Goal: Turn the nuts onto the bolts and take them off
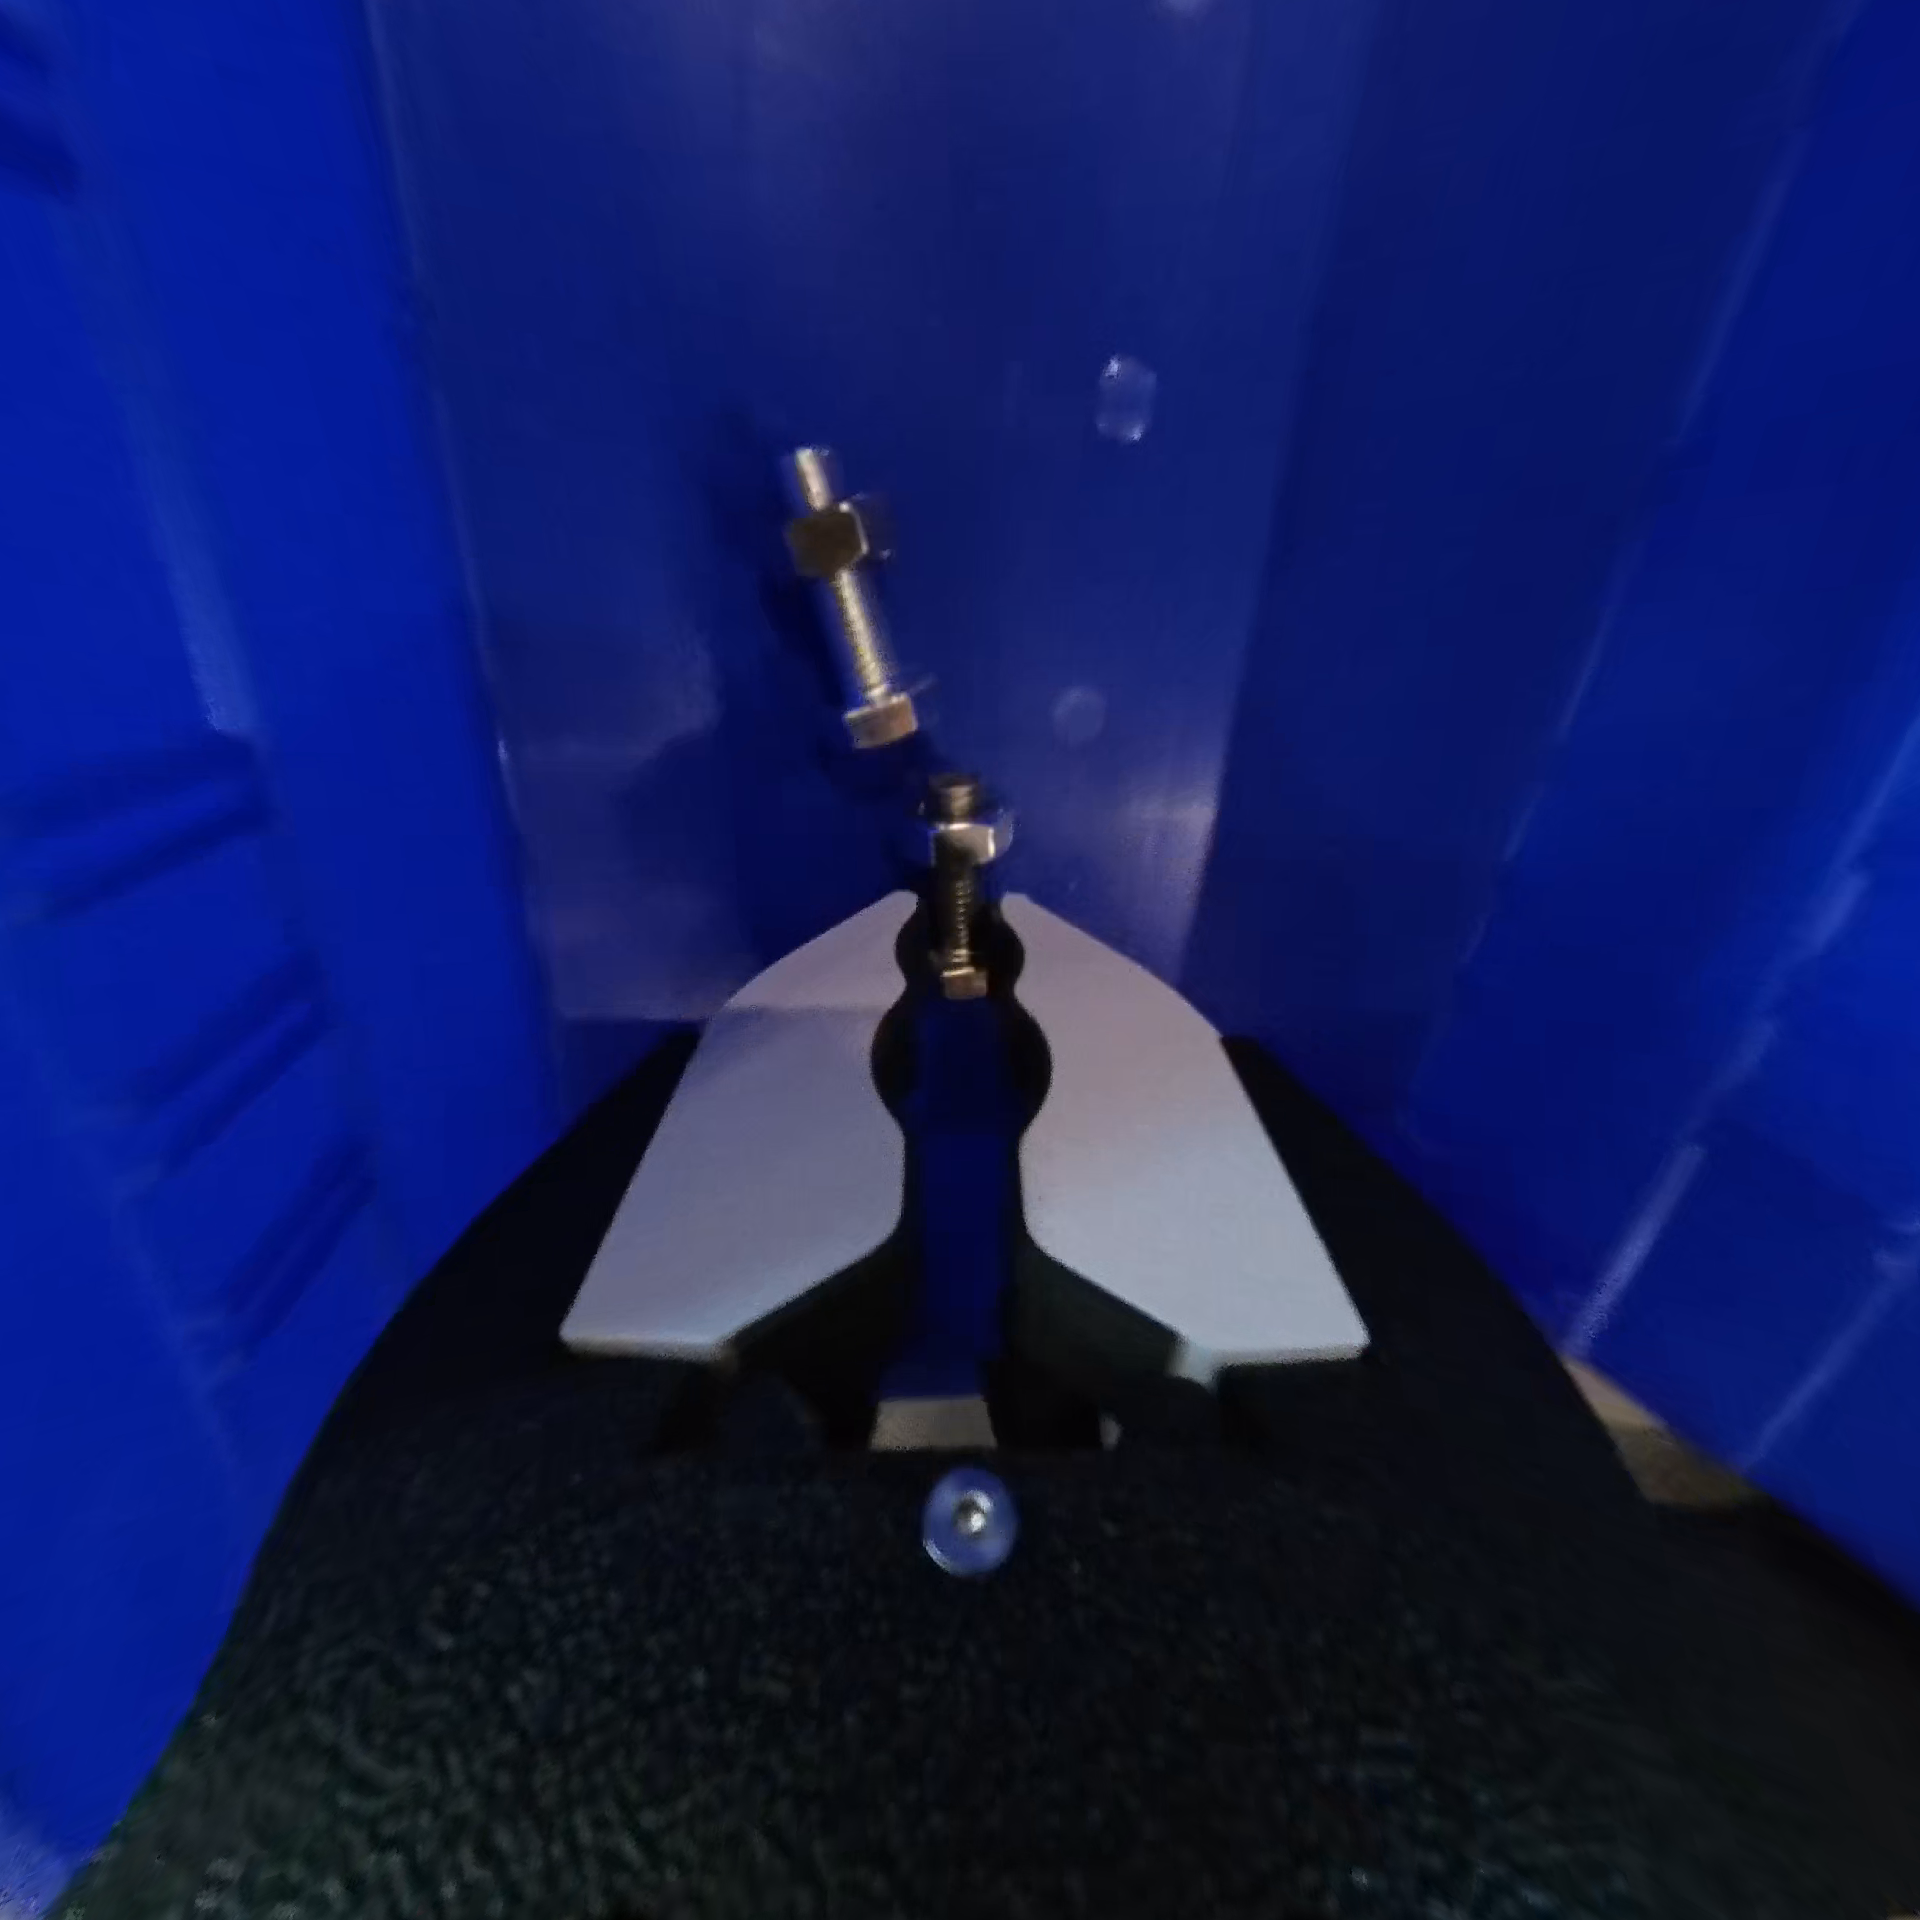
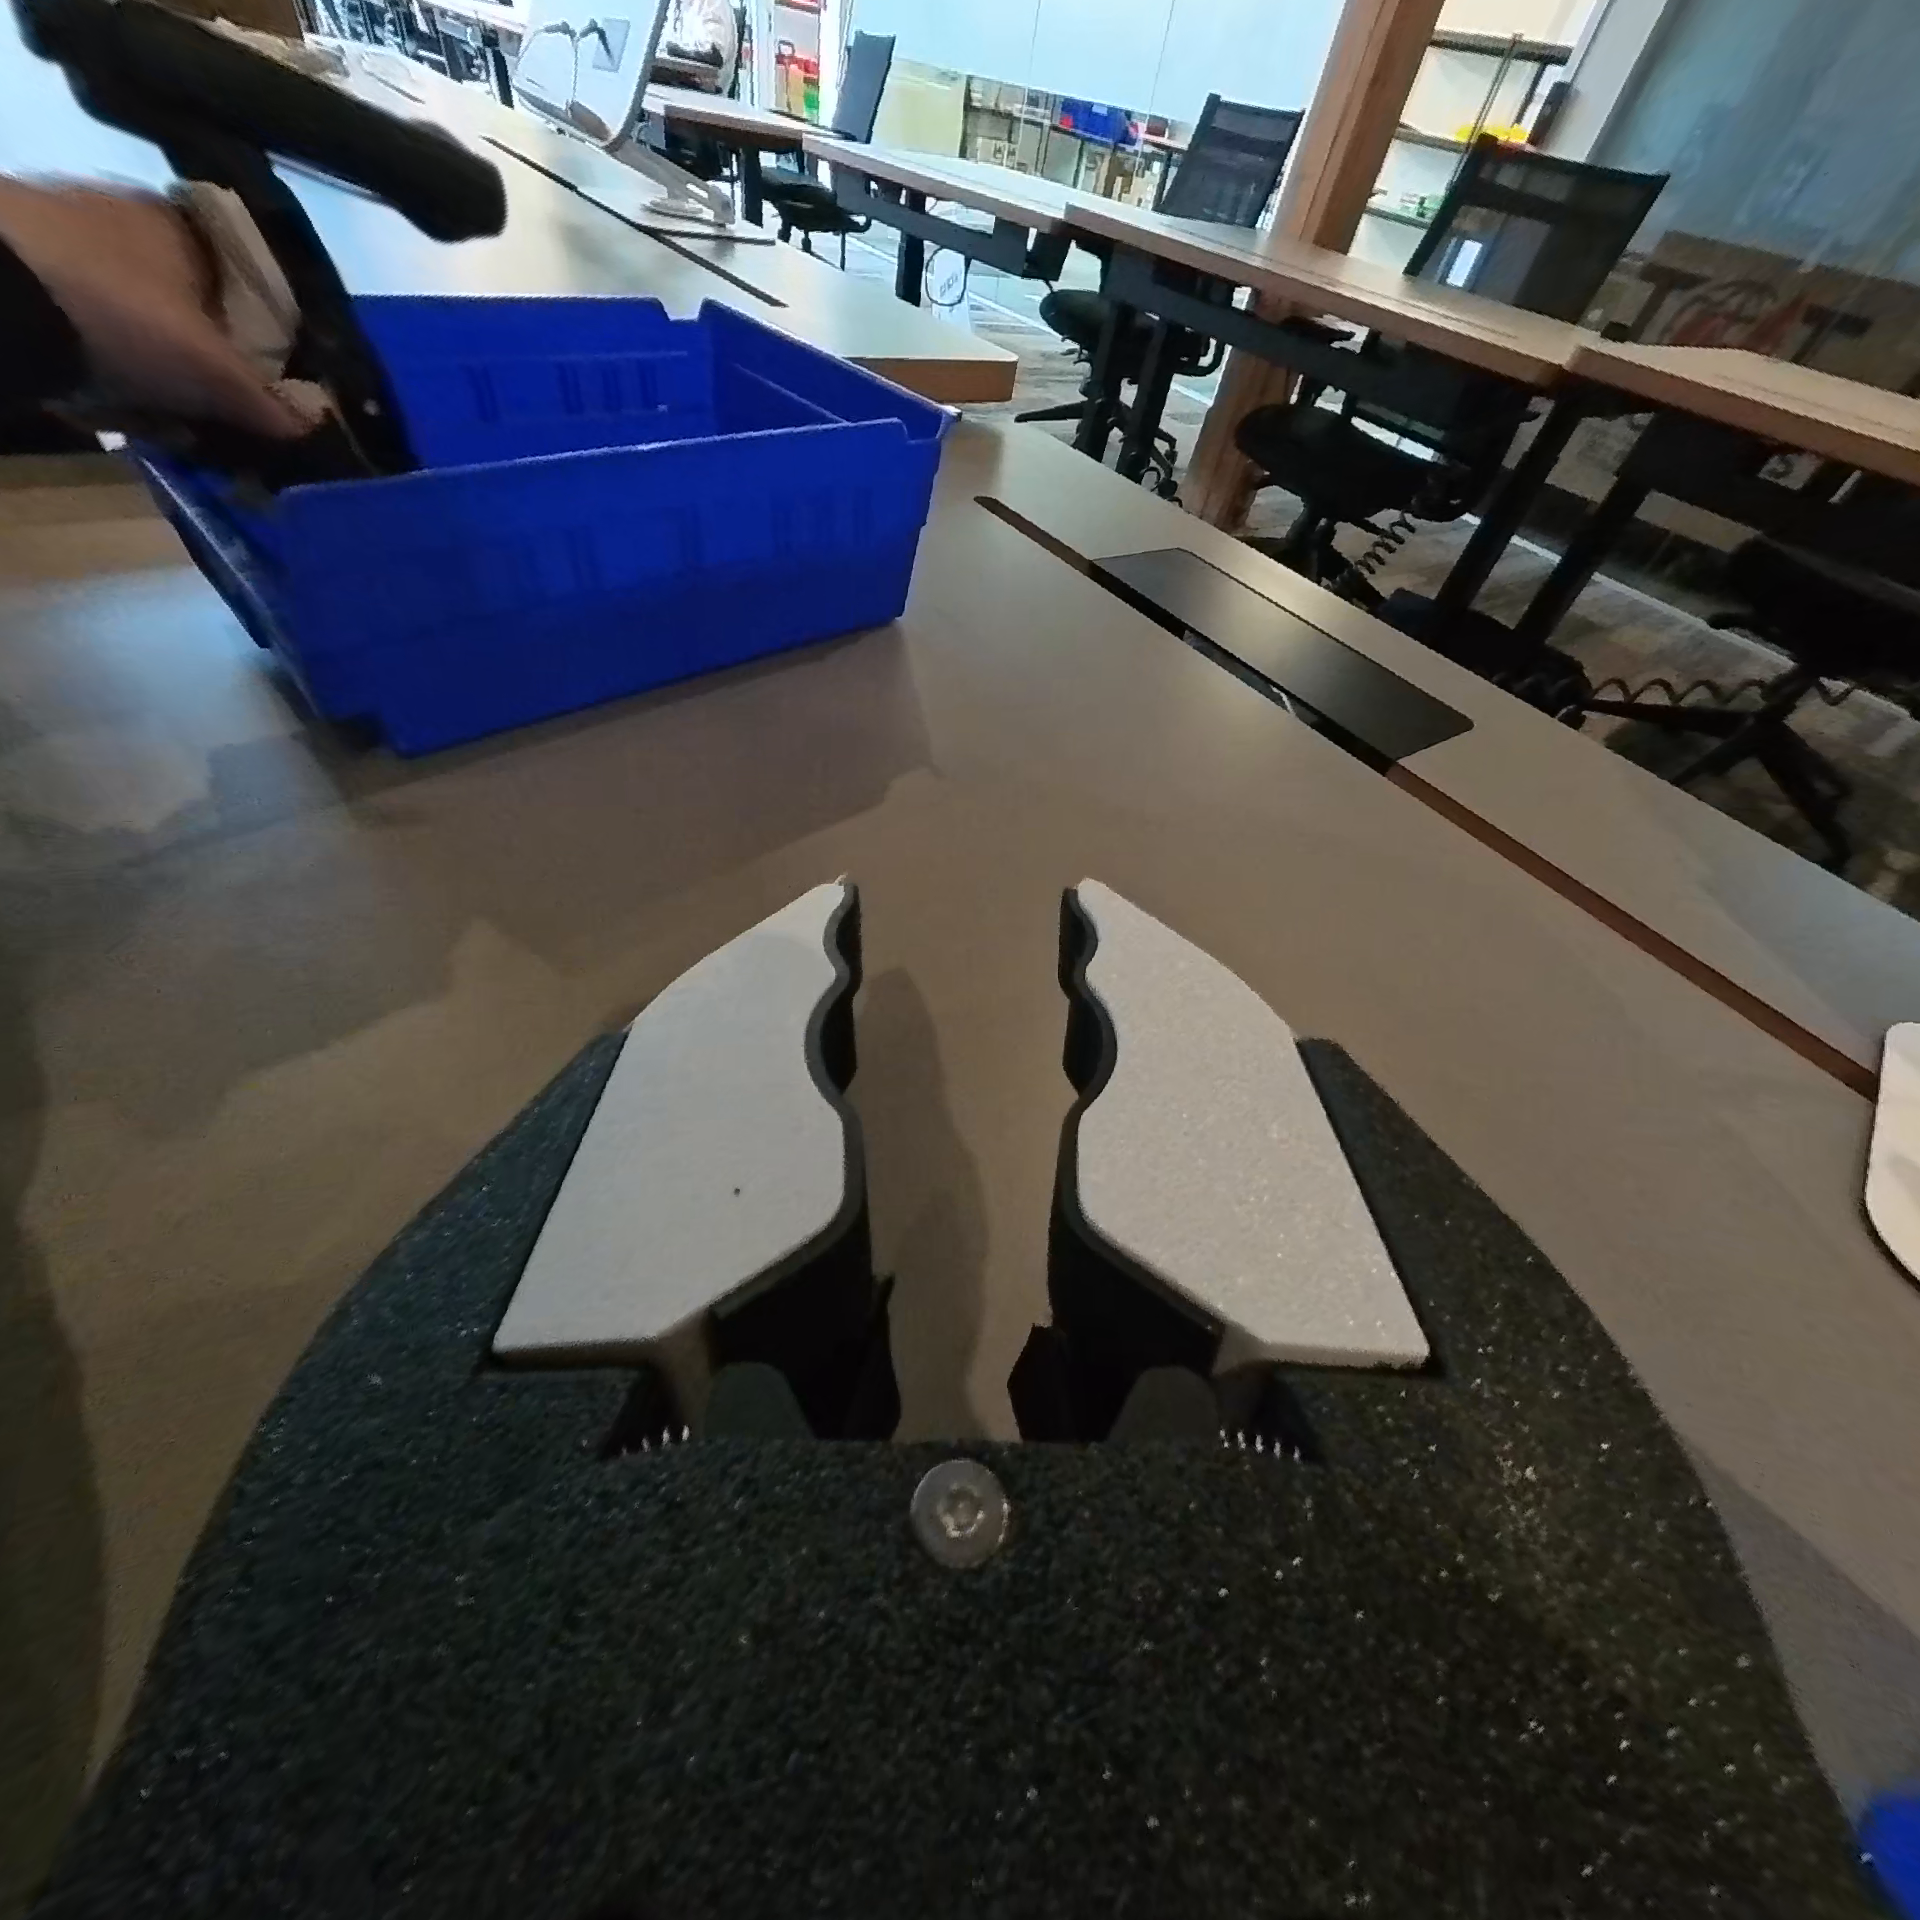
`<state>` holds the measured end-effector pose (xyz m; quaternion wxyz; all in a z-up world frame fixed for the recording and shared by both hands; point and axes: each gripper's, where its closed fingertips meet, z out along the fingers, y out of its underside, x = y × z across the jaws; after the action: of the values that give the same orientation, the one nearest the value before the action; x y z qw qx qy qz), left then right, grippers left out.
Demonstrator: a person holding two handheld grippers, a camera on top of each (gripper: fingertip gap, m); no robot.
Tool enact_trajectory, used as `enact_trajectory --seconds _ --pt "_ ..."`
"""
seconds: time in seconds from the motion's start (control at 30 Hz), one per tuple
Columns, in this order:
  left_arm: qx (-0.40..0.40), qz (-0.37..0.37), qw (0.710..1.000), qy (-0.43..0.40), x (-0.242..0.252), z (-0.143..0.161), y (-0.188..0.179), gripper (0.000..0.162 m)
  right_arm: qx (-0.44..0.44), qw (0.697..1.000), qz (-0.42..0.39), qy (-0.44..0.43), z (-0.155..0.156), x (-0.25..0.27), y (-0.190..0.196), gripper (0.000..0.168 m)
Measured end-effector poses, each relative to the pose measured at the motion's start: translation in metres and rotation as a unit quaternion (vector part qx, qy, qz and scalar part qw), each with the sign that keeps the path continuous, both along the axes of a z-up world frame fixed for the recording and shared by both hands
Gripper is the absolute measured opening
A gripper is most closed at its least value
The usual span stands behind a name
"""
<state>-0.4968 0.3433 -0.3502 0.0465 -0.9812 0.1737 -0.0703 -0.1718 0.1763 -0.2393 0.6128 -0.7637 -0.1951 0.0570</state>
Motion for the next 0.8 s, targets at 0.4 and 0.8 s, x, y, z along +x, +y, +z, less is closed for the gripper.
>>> enact_trajectory --seconds 0.4,0.8 --pt "0.269 -0.377 0.868 -0.181 0.159 0.11 -0.075 0.009 -0.008 0.999 0.032 0.018 -0.006 -0.01 0.001 0.036" --pt "0.093 -0.65 0.745 -0.121 0.257 -0.002 -0.166 0.009 -0.023 0.996 0.026 0.078 -0.015 0.004 0.007 0.036"
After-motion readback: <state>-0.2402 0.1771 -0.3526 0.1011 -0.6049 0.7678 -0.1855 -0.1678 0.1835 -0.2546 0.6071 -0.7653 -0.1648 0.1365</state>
